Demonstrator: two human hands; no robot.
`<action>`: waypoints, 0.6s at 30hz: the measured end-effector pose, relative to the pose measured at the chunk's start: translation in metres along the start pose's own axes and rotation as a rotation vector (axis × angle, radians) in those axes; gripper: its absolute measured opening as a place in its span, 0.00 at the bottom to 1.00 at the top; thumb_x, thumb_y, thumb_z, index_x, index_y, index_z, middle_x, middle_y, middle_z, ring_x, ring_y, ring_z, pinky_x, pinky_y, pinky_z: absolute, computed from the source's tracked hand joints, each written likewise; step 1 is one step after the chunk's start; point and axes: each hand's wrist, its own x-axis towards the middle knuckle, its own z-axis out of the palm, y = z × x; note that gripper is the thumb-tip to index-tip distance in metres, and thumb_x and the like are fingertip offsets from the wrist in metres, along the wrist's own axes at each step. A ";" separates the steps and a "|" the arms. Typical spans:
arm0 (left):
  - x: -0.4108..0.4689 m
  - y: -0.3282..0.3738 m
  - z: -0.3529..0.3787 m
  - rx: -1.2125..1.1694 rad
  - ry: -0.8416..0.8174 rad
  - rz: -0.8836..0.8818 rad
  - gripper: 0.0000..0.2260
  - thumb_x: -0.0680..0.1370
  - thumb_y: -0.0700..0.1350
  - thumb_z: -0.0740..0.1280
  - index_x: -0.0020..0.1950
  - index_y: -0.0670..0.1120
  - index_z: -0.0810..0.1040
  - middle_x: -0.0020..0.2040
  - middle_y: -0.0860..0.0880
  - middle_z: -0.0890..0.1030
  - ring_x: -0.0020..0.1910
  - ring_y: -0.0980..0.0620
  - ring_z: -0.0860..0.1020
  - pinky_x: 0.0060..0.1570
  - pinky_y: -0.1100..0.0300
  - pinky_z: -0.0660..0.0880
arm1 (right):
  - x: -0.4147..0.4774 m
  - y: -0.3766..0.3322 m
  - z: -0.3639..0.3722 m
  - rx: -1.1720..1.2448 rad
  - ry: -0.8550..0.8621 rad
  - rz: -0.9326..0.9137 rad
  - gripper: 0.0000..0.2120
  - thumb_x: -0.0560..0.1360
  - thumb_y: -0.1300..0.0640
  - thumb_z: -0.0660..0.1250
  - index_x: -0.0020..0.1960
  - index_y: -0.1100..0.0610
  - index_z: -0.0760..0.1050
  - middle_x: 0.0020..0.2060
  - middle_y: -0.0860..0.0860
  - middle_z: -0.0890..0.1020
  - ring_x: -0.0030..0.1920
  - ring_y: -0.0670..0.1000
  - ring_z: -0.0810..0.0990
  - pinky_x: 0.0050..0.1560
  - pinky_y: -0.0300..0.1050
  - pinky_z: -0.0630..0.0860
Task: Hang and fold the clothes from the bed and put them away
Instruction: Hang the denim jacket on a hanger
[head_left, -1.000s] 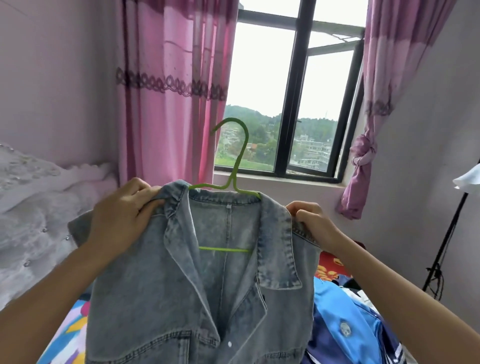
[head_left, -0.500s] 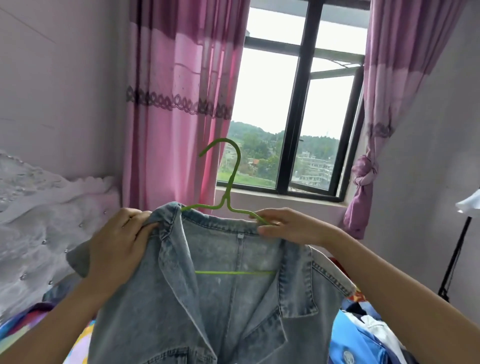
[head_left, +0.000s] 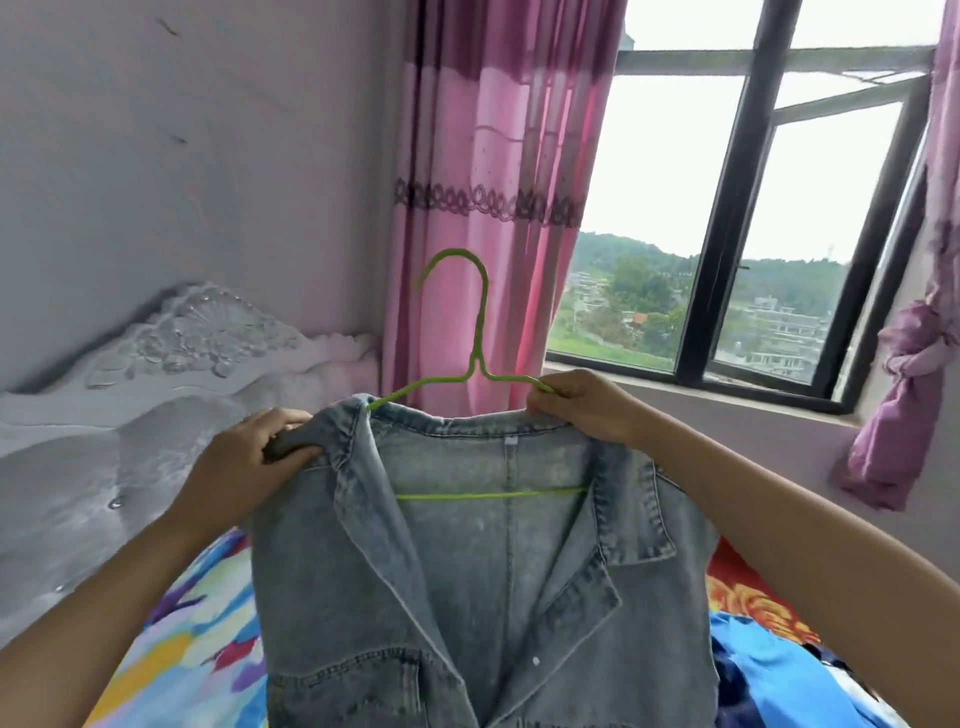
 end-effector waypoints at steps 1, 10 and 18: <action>-0.008 -0.001 -0.011 0.002 0.022 -0.027 0.11 0.71 0.39 0.73 0.52 0.47 0.81 0.44 0.49 0.79 0.42 0.49 0.75 0.40 0.64 0.66 | 0.003 -0.005 0.002 0.006 -0.037 -0.019 0.14 0.79 0.57 0.61 0.35 0.52 0.75 0.33 0.54 0.72 0.37 0.50 0.69 0.41 0.42 0.64; -0.093 0.045 -0.102 0.362 0.407 -0.111 0.07 0.71 0.30 0.71 0.47 0.37 0.82 0.43 0.37 0.80 0.45 0.37 0.76 0.45 0.56 0.66 | -0.003 -0.065 0.019 -0.067 -0.371 -0.270 0.21 0.75 0.52 0.67 0.28 0.55 0.63 0.22 0.44 0.60 0.23 0.43 0.57 0.25 0.34 0.55; -0.220 0.104 -0.210 0.656 0.707 -0.341 0.07 0.70 0.32 0.71 0.48 0.37 0.82 0.43 0.37 0.81 0.46 0.36 0.76 0.48 0.48 0.69 | -0.036 -0.171 0.073 0.228 -0.566 -0.611 0.19 0.75 0.54 0.67 0.38 0.71 0.73 0.24 0.46 0.61 0.27 0.45 0.58 0.29 0.38 0.54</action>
